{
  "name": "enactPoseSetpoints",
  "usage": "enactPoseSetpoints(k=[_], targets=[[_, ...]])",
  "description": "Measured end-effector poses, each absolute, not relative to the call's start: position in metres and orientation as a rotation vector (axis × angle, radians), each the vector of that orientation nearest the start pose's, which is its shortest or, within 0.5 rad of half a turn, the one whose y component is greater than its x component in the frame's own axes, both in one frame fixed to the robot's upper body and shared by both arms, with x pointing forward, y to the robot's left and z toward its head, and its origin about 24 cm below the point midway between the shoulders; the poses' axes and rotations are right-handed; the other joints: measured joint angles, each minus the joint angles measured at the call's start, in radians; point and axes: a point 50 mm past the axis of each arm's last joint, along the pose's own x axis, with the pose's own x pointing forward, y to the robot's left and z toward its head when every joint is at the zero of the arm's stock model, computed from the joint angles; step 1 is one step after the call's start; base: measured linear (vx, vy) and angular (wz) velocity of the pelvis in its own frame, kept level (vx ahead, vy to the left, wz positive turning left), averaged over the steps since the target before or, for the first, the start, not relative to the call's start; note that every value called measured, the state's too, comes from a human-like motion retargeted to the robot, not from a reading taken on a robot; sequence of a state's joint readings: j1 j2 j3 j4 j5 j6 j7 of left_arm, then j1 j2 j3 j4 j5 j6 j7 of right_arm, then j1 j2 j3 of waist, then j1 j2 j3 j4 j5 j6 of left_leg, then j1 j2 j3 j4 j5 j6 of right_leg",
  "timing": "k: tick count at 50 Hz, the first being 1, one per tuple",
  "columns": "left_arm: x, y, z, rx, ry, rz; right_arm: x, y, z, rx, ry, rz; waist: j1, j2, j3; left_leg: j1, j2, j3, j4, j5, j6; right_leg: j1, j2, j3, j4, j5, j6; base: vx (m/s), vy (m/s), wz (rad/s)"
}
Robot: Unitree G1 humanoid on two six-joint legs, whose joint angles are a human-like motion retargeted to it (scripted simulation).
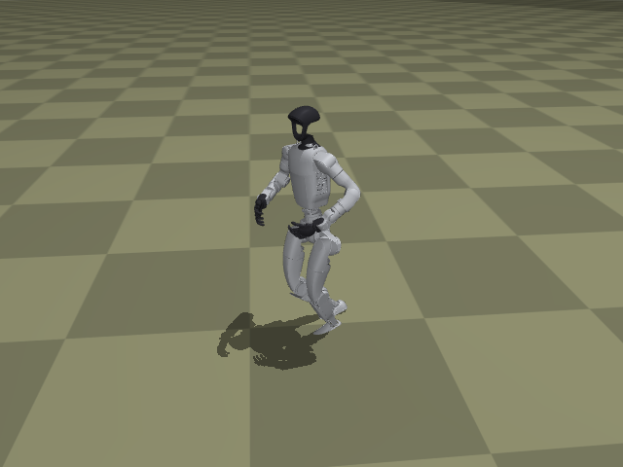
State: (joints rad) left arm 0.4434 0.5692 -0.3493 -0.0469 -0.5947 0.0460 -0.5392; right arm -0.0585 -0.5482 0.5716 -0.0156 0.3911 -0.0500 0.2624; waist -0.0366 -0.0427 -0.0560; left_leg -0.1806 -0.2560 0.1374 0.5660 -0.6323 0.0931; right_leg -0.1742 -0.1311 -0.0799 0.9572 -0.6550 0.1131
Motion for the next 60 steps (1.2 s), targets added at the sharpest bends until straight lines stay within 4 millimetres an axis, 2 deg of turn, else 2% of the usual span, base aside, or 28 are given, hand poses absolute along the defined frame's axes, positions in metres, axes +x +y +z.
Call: enactPoseSetpoints(k=[2,3,5,7,10,12,13,15,17,19,28,32,35,38,40,42,44,47,50,53,55,58,60], targets=[[0.125,0.165,-0.028,-0.275,0.528,-0.733,0.222,-0.097,0.033,-0.12,0.106,0.877,0.029,0.016,0.005,-0.067,0.06,0.035,0.127,-0.03,-0.003,0.031,0.027,-0.043,-0.076,-0.028,-0.022,-0.18,-0.18,-1.99],[0.132,0.162,-0.024,-0.28,0.499,-0.741,0.225,-0.088,0.04,-0.115,0.074,0.918,0.049,0.054,0.006,-0.123,0.13,0.037,0.224,-0.054,-0.013,0.051,0.085,-0.067,-0.154,-0.015,-0.043,-0.17,-0.22,-1.93],[0.135,0.153,-0.022,-0.313,0.478,-0.765,0.222,-0.073,0.047,-0.101,0.039,0.987,0.072,0.073,0.023,-0.19,0.192,0.04,0.368,-0.047,-0.023,0.065,0.117,-0.089,-0.183,-0.031,-0.062,-0.16,-0.24,-1.73],[0.144,0.148,-0.019,-0.337,0.443,-0.777,0.225,-0.061,0.059,-0.1,-0.01,1.046,0.109,0.148,0.015,-0.317,0.313,-0.01,0.534,-0.068,-0.039,0.094,0.25,-0.086,-0.352,0.029,-0.093,-0.1,-0.25,-1.61],[0.141,0.141,-0.021,-0.38,0.449,-0.793,0.219,-0.05,0.062,-0.091,-0.028,1.105,0.129,0.164,0.043,-0.398,0.336,-0.054,0.648,-0.101,-0.028,0.101,0.295,-0.062,-0.349,0.004,-0.103,-0.05,-0.22,-1.11],[0.144,0.142,-0.022,-0.403,0.445,-0.79,0.22,-0.046,0.066,-0.088,-0.039,1.128,0.148,0.183,0.026,-0.472,0.351,-0.094,0.637,-0.124,-0.023,0.165,0.355,-0.021,-0.554,0.09,-0.111,0.09,-0.19,-0.93],[0.141,0.142,-0.024,-0.418,0.457,-0.785,0.217,-0.045,0.064,-0.081,-0.03,1.138,0.152,0.19,0.033,-0.486,0.351,-0.108,0.63,-0.135,-0.022,0.168,0.366,-0.014,-0.544,0.088,-0.112,0.1,-0.16,-0.73],[0.139,0.144,-0.027,-0.453,0.471,-0.772,0.215,-0.044,0.062,-0.071,-0.015,1.152,0.158,0.163,0.018,-0.507,0.312,-0.114,0.537,-0.138,-0.012,0.241,0.359,0.025,-0.713,0.157,-0.107,0.16,-0.13,-0.56],[0.134,0.142,-0.031,-0.489,0.493,-0.759,0.211,-0.045,0.055,-0.065,0.02,1.158,0.16,0.161,0.021,-0.519,0.293,-0.138,0.485,-0.141,-0.014,0.269,0.366,0.04,-0.739,0.178,-0.105,0.18,-0.09,-0.41],[0.131,0.142,-0.034,-0.523,0.508,-0.752,0.209,-0.049,0.05,-0.069,0.052,1.163,0.161,0.13,0.005,-0.513,0.246,-0.139,0.39,-0.124,-0.009,0.338,0.338,0.066,-0.873,0.239,-0.096,0.23,-0.06,-0.27],[0.121,0.15,-0.041,-0.573,0.544,-0.68,0.205,-0.056,0.041,-0.059,0.116,1.169,0.174,0.114,-0.021,-0.457,0.183,-0.182,0.38,-0.125,0.014,0.447,0.311,0.108,-0.852,0.244,-0.074,0.28,0.02,-0.17],[0.122,0.157,-0.041,-0.57,0.523,-0.611,0.208,-0.058,0.044,-0.021,0.107,1.129,0.185,0.109,-0.015,-0.407,0.157,-0.173,0.432,-0.16,0.048,0.472,0.287,0.113,-0.736,0.195,-0.057,0.34,0.09,-0.08],[0.124,0.163,-0.038,-0.566,0.497,-0.555,0.21,-0.061,0.045,0.02,0.105,1.086,0.193,0.099,-0.003,-0.361,0.126,-0.16,0.465,-0.191,0.081,0.453,0.258,0.113,-0.558,0.137,-0.032,0.3,0.11,-0.02],[0.128,0.167,-0.035,-0.548,0.468,-0.495,0.21,-0.066,0.044,0.066,0.113,1.03,0.196,0.046,0.011,-0.315,0.047,-0.121,0.45,-0.194,0.119,0.366,0.176,0.117,-0.267,0.073,0.03,0.23,0.13,0.02],[0.132,0.168,-0.031,-0.536,0.443,-0.463,0.209,-0.069,0.042,0.105,0.123,0.991,0.191,-0.012,0.015,-0.297,-0.023,-0.087,0.423,-0.188,0.147,0.289,0.101,0.125,-0.058,0.096,0.094,0.17,0.12,0.08],[0.14,0.167,-0.024,-0.527,0.404,-0.441,0.206,-0.071,0.04,0.161,0.138,0.955,0.176,-0.063,0.013,-0.289,-0.071,-0.061,0.392,-0.181,0.163,0.203,0.009,0.105,0.14,0.244,0.14,0.14,0.1,0.09],[0.15,0.164,-0.014,-0.529,0.347,-0.427,0.202,-0.074,0.037,0.223,0.153,0.92,0.151,-0.085,0.012,-0.277,-0.09,-0.05,0.366,-0.179,0.169,0.113,-0.061,0.085,0.285,0.284,0.138,0.14,0.09,0.09],[0.17,0.157,0.006,-0.538,0.241,-0.41,0.199,-0.079,0.036,0.326,0.165,0.862,0.101,-0.079,0.017,-0.235,-0.091,-0.047,0.305,-0.167,0.158,-0.021,-0.153,0.046,0.416,0.227,0.069,0.17,0.09,0.05],[0.193,0.15,0.03,-0.532,0.117,-0.396,0.198,-0.087,0.037,0.419,0.154,0.772,0.033,-0.045,0.023,-0.163,-0.07,-0.062,0.192,-0.122,0.114,-0.141,-0.193,0.012,0.399,0.126,-0.002,0.19,0.03,0.16],[0.213,0.145,0.058,-0.503,-0.023,-0.38,0.198,-0.098,0.042,0.493,0.118,0.662,-0.033,0.002,0.019,-0.087,-0.037,-0.09,0.039,-0.044,0.053,-0.23,-0.157,0.001,0.228,0.074,-0.028,0.21,-0.05,0.24],[0.222,0.143,0.076,-0.479,-0.117,-0.377,0.199,-0.106,0.048,0.524,0.081,0.596,-0.062,0.036,0.012,-0.039,-0.011,-0.11,-0.069,0.01,0.019,-0.264,-0.099,0.013,0.073,0.084,-0.027,0.22,-0.09,0.15],[0.224,0.14,0.095,-0.465,-0.21,-0.391,0.2,-0.116,0.06,0.557,0.007,0.532,-0.084,0.057,0.008,-0.004,0.005,-0.126,-0.124,0.039,-0.005,-0.269,-0.044,0.04,-0.059,0.114,-0.013,0.18,-0.11,0.05],[0.221,0.143,0.105,-0.449,-0.252,-0.4,0.202,-0.125,0.078,0.572,-0.087,0.498,-0.069,0.091,0.007,0.048,0.052,-0.14,-0.211,0.058,-0.016,-0.208,0.012,0.018,-0.188,0.151,-0.021,0.21,-0.13,-0.24]])
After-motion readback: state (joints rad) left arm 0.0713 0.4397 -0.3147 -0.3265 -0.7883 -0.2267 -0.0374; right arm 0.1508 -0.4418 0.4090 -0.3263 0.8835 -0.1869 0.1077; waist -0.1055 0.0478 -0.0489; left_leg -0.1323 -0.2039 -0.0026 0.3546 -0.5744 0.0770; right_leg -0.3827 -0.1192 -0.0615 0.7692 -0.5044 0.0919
